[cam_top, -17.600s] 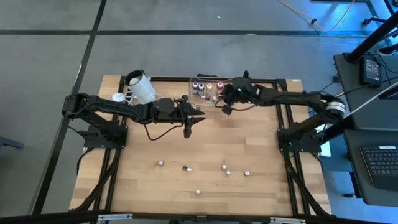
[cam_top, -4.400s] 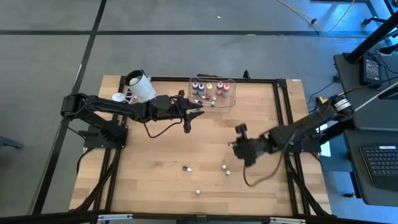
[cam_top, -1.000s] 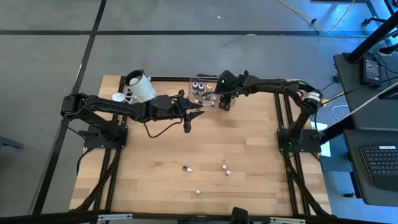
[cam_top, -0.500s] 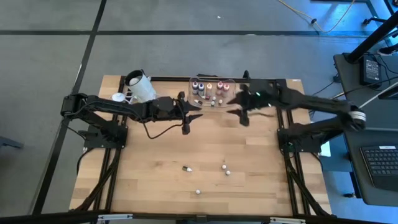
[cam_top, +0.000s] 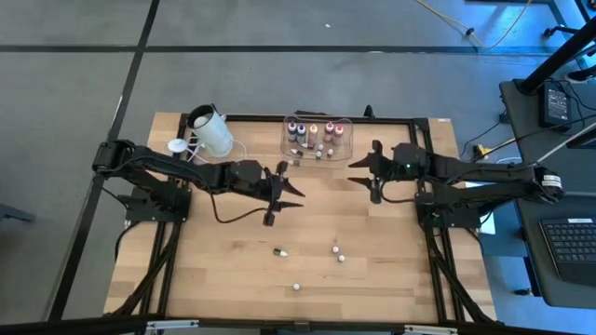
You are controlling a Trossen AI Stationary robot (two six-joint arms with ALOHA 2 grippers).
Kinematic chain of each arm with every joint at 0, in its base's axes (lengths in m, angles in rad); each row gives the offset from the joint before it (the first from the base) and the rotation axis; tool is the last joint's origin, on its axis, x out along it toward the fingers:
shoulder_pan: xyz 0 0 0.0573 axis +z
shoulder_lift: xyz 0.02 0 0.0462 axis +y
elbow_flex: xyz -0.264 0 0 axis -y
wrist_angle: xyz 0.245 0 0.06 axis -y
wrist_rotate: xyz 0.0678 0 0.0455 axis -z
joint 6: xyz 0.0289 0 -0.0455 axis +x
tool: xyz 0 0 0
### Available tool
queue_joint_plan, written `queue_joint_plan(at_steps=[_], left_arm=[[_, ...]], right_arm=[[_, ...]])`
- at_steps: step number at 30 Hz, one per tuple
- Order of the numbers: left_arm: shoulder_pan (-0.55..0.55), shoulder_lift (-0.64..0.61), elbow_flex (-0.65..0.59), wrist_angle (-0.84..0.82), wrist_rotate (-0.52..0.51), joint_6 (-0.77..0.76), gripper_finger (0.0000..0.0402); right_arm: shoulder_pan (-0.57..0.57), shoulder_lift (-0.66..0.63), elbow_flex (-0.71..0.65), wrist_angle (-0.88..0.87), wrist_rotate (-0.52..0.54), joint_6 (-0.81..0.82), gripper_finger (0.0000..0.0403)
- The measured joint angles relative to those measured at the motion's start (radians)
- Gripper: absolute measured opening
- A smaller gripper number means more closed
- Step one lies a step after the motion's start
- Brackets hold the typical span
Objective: Pick & Place food coloring
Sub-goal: Put the small green food coloring bottle into the transparent container
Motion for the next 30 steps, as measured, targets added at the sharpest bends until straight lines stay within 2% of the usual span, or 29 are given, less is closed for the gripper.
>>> queue_joint_plan(at_steps=[3,10,15,20,24,30], left_arm=[[-0.024,0.000,0.000,0.000,-0.001,-0.084,0.0127],[-0.071,0.000,0.000,-0.002,-0.005,-0.098,0.0162],[-0.112,0.000,0.000,-0.065,-0.010,-0.183,0.0180],[-0.207,0.002,0.000,-0.177,-0.112,-0.233,0.0181],[-0.285,0.050,0.002,-0.204,-0.205,-0.283,0.0177],[-0.346,0.240,0.051,-0.204,-0.232,-0.298,0.0178]], right_arm=[[0.000,0.000,0.000,0.001,0.000,0.000,0.0186],[0.000,0.000,0.000,-0.001,0.000,-0.024,0.0186],[0.000,0.000,0.000,-0.001,0.000,-0.045,0.0186],[0.000,0.000,0.000,-0.001,0.000,-0.045,0.0186],[0.000,0.001,0.000,-0.001,0.000,-0.045,0.0186],[-0.003,0.001,0.000,0.000,0.004,-0.045,0.0186]])
